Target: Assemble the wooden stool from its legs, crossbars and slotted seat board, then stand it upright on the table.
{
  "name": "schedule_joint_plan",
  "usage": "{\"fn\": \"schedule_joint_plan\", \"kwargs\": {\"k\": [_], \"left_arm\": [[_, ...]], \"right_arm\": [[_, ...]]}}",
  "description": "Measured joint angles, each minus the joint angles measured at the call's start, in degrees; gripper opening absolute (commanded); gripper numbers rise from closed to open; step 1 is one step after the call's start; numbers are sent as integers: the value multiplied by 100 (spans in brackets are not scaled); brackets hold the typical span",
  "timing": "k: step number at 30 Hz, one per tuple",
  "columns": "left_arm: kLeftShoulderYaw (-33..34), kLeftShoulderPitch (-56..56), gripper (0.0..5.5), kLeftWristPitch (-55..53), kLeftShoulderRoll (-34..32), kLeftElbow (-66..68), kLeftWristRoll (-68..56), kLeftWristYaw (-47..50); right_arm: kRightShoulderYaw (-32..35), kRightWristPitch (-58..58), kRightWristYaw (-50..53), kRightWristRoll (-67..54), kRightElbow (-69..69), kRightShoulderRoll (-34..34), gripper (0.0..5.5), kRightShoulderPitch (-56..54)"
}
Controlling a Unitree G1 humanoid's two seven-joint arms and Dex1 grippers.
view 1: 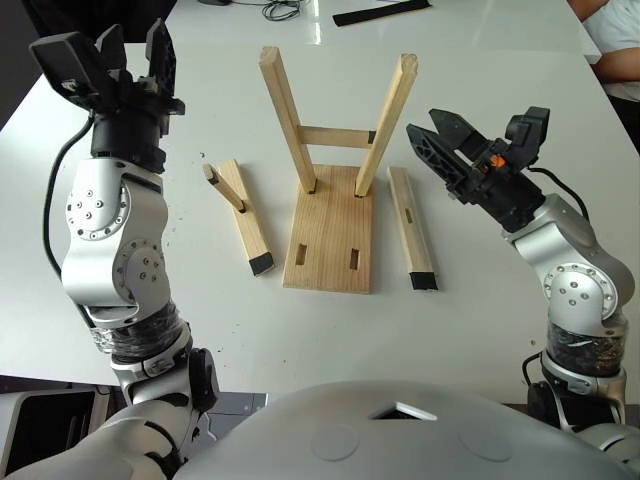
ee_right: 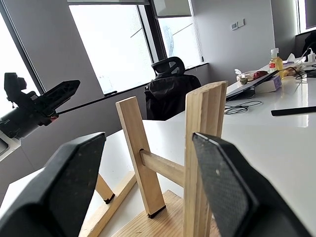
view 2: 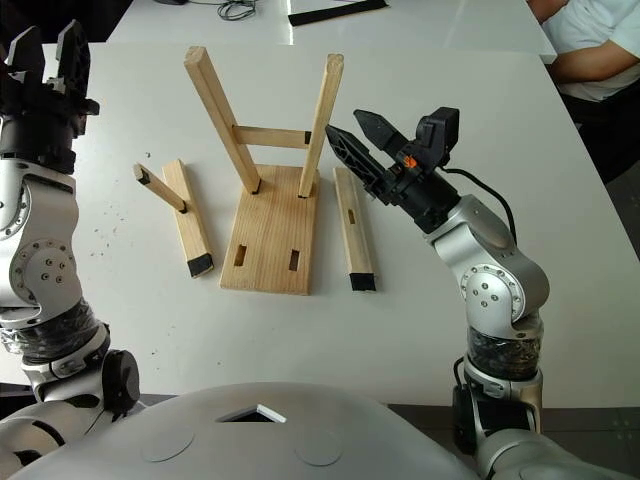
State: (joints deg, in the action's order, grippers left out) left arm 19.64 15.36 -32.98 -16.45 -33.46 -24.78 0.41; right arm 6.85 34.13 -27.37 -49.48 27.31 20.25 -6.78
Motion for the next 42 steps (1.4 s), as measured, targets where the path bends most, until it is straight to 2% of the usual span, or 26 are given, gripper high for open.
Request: {"fn": "schedule_joint_plan", "kwargs": {"k": [4, 7, 12, 17, 21, 23, 25, 30, 32, 34, 36, 38, 42], "left_arm": [[-531, -678, 268, -352, 80, 335, 340, 36], [-894, -1118, 268, -12, 102, 727, 665, -44], [-842, -1046, 268, 645, 284, 1146, 852, 2], [-525, -1395, 268, 773, 838, 897, 278, -7], [225, -779, 268, 489, 844, 121, -1055, 254], [673, -622, 268, 86, 752, -114, -2044, 529], [1092, -923, 268, -438, 509, -175, -2871, 760], [1703, -1587, 268, -1082, -262, 432, -3516, 702], [1616, -2174, 268, -1354, -375, 569, -3478, 432], [1160, -2995, 268, -1788, -622, 544, -3303, 91], [746, -3360, 268, -1925, -814, 425, -2995, -113], [240, -3344, 296, -2006, -907, 126, -2723, -110], [-355, -2690, 371, -2496, -607, -383, -2528, 755]], "right_arm": [[-25, 14, 4, -2, -25, -4, 323, -97], [-63, 31, 1, -1, -117, -16, 323, -156], [-82, 77, 2, -74, -128, -25, 323, -309], [-77, 178, 91, -208, 2, -43, 323, -136], [-76, 178, 207, -218, 144, -122, 323, 13], [-80, 172, 331, -213, 285, -208, 323, 207], [-69, 103, 464, -194, 482, -263, 323, 468], [-91, -137, 695, -63, 782, -467, 323, 947], [-136, -217, 740, 28, 786, -491, 323, 1037], [-141, -253, 759, 45, 791, -498, 323, 1057], [-138, -297, 771, 56, 794, -498, 323, 1064], [-145, -312, 771, 69, 793, -496, 323, 1066], [-161, -303, 733, 66, 716, -432, 323, 976]]}}
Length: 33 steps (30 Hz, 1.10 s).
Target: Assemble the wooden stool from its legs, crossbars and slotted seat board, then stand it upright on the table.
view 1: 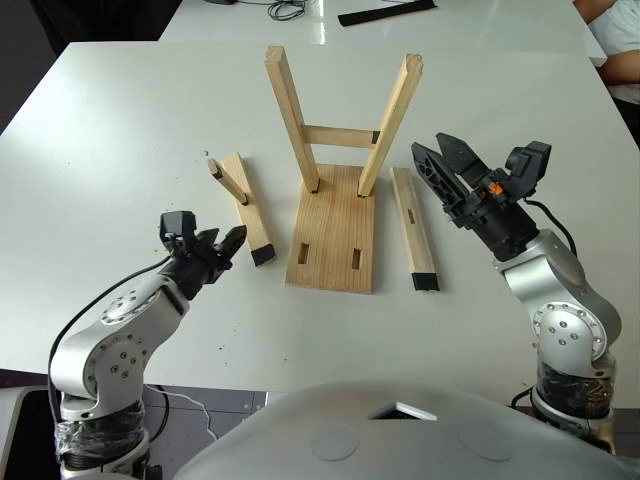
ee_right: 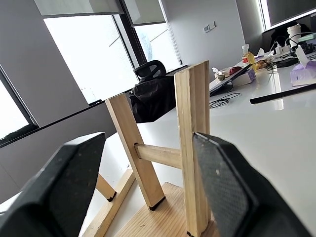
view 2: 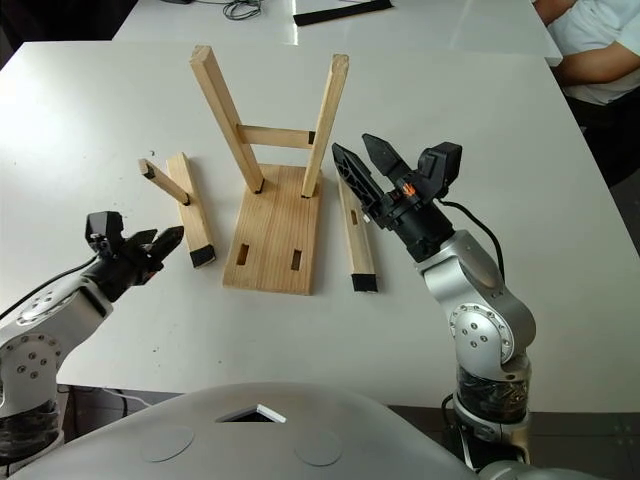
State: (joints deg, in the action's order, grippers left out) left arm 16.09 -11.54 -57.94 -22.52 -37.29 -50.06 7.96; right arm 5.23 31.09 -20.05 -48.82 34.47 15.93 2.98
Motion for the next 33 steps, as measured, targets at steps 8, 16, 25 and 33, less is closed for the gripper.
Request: {"fn": "schedule_joint_plan", "kwargs": {"k": [8, 16, 25, 33], "left_arm": [[-611, 740, 404, -976, 1080, -149, 574, 1635], [-801, 898, 404, -919, 1656, 303, 1607, 1934], [-897, 1238, 384, -1167, 2059, 674, 2404, 1951], [-713, 1335, 280, -2238, 2038, 239, 2661, 1603]], "right_arm": [[16, 244, -255, -85, -430, 307, 323, -518], [-51, 333, -482, -97, -767, 383, 323, -886], [-154, 334, -543, -60, -868, 274, 323, -903], [-160, 310, -426, -34, -768, 122, 323, -794]]}}
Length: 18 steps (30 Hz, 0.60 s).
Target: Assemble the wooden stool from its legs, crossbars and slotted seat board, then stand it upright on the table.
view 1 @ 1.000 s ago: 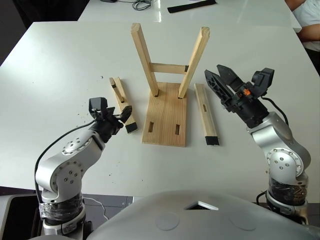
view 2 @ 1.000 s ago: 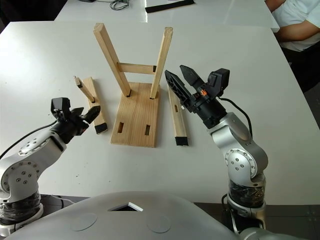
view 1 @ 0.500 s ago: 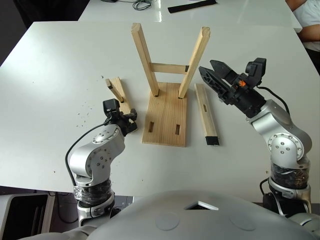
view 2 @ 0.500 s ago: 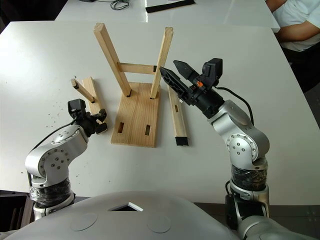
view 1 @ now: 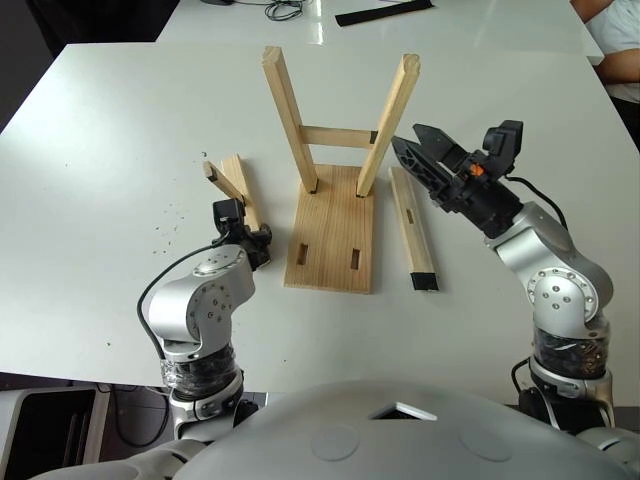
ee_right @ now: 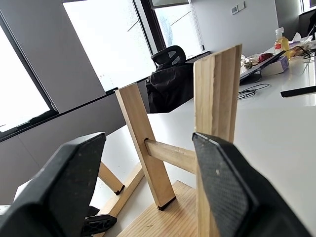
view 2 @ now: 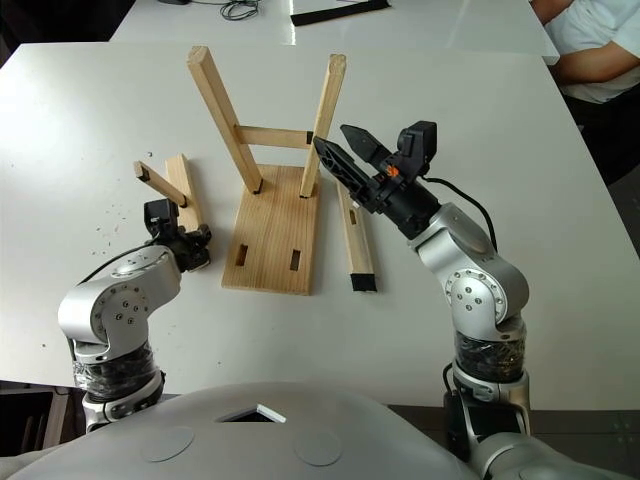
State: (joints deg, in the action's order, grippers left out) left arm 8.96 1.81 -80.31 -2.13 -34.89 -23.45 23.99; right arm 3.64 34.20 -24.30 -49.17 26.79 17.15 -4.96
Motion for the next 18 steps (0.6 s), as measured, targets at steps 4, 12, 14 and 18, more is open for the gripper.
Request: {"fn": "schedule_joint_plan", "kwargs": {"k": [4, 12, 14, 18], "left_arm": [[35, 121, 217, -476, -342, -89, 26, -481], [231, 57, 205, -624, -1116, 23, 114, -1333], [375, 111, 205, -597, -1221, 121, 120, -1578], [944, 495, 204, -316, -1066, 684, 206, -1727]], "right_arm": [[-119, -108, 176, 95, 169, -226, 323, 206], [-248, -391, 327, 362, 216, -567, 323, 385], [-281, -487, 369, 442, 213, -645, 323, 385], [-244, -698, 528, 694, 98, -766, 323, 354]]}}
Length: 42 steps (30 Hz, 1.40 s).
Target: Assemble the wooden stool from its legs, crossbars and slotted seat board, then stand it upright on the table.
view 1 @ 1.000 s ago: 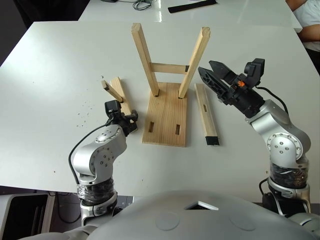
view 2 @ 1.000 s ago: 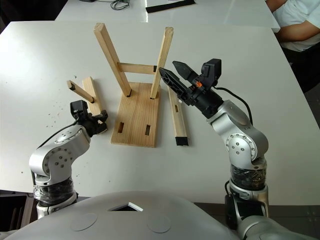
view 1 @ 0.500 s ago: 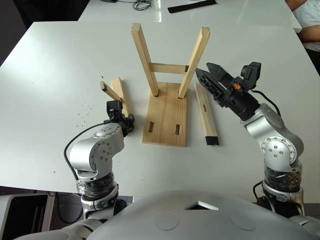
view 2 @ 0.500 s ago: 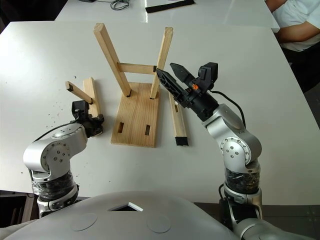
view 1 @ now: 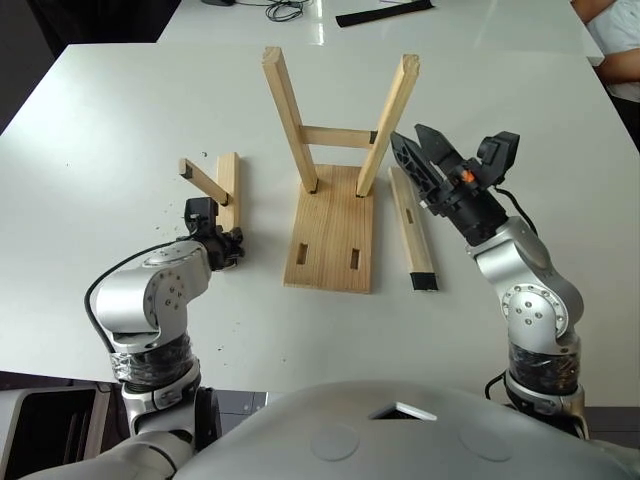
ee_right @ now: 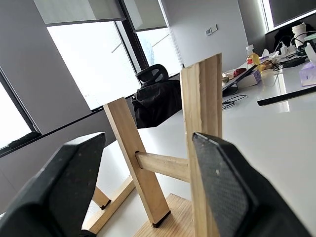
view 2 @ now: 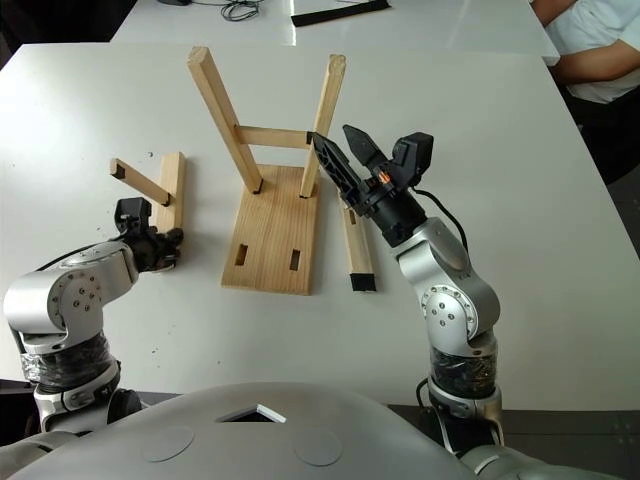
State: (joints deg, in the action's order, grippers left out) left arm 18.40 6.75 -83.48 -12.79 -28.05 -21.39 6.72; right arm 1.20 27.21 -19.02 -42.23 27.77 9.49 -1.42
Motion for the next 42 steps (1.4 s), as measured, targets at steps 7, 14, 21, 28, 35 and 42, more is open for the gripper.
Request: {"fn": "schedule_joint_plan", "kwargs": {"k": [7, 14, 21, 28, 35, 42], "left_arm": [[1766, 2274, 204, 2426, 376, 1131, -354, 213], [2404, 3055, 204, 3906, 140, 427, -1526, -229], [1664, 2863, 204, 4447, 250, -922, -2867, -734], [362, 1821, 204, 4425, -182, -907, -3382, -2288], [-141, 1224, 204, 4607, -810, -298, -3410, -4180], [-157, 1001, 204, 4823, -1391, -82, -3503, -5180]], "right_arm": [[366, -16, 515, 755, -1312, 262, 323, -1903], [-238, 1063, -82, 1200, -1733, 1134, 323, -3935], [-719, 515, -373, 2430, -3075, 1407, 323, -5436], [-631, -696, -1662, 2438, -3965, 1271, 323, -5992], [-96, 1446, -4039, 378, -4226, 1511, 343, -6199], [-232, 1797, -5855, 184, -4659, 2166, 398, -6464]]}}
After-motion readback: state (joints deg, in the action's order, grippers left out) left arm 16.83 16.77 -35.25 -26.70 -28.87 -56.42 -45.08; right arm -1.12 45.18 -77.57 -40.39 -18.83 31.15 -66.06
